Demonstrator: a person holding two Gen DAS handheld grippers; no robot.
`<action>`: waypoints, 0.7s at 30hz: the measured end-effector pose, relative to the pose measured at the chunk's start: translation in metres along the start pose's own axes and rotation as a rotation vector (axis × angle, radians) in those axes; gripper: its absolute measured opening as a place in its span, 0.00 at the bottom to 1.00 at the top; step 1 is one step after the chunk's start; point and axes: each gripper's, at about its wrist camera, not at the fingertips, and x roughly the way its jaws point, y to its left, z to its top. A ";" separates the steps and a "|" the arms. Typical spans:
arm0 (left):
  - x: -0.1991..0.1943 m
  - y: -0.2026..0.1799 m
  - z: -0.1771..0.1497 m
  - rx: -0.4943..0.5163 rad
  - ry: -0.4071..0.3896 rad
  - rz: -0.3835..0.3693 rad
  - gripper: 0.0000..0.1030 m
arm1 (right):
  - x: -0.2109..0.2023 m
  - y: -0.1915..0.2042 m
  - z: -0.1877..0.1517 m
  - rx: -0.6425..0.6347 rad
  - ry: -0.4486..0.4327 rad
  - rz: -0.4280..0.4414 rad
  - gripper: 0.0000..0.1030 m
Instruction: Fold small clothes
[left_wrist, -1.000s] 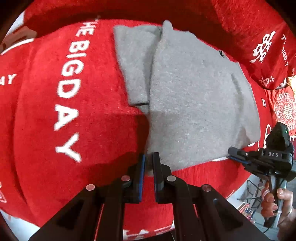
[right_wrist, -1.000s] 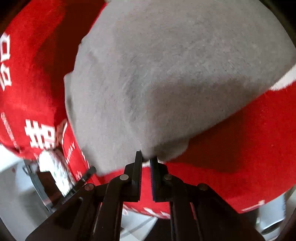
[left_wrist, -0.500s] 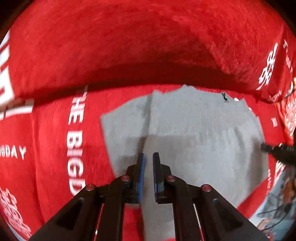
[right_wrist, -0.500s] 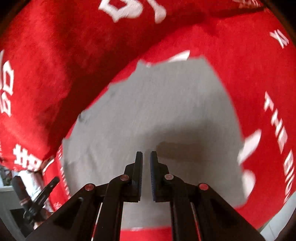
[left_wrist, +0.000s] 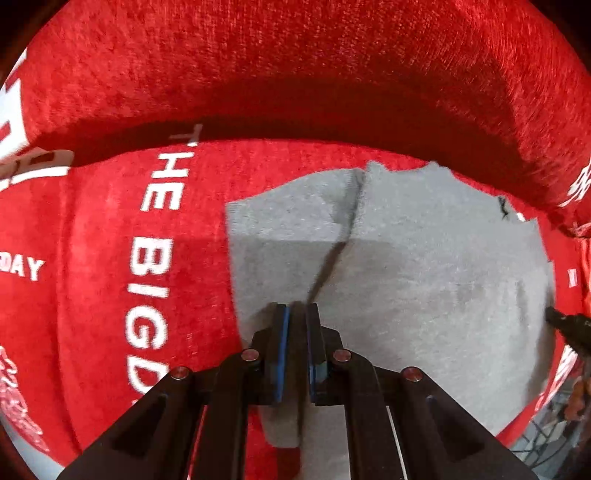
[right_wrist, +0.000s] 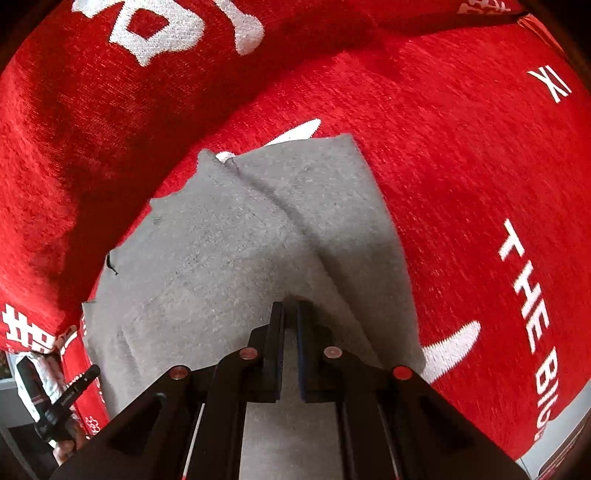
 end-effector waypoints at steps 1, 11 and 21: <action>-0.001 0.001 -0.001 0.004 0.005 0.010 0.10 | -0.001 0.004 -0.003 0.000 0.004 0.001 0.08; -0.026 0.010 -0.020 -0.015 0.007 0.016 0.10 | -0.013 0.036 -0.050 -0.048 0.053 0.063 0.20; -0.039 0.002 -0.054 0.003 0.021 0.029 0.10 | 0.003 0.077 -0.086 -0.100 0.129 0.101 0.39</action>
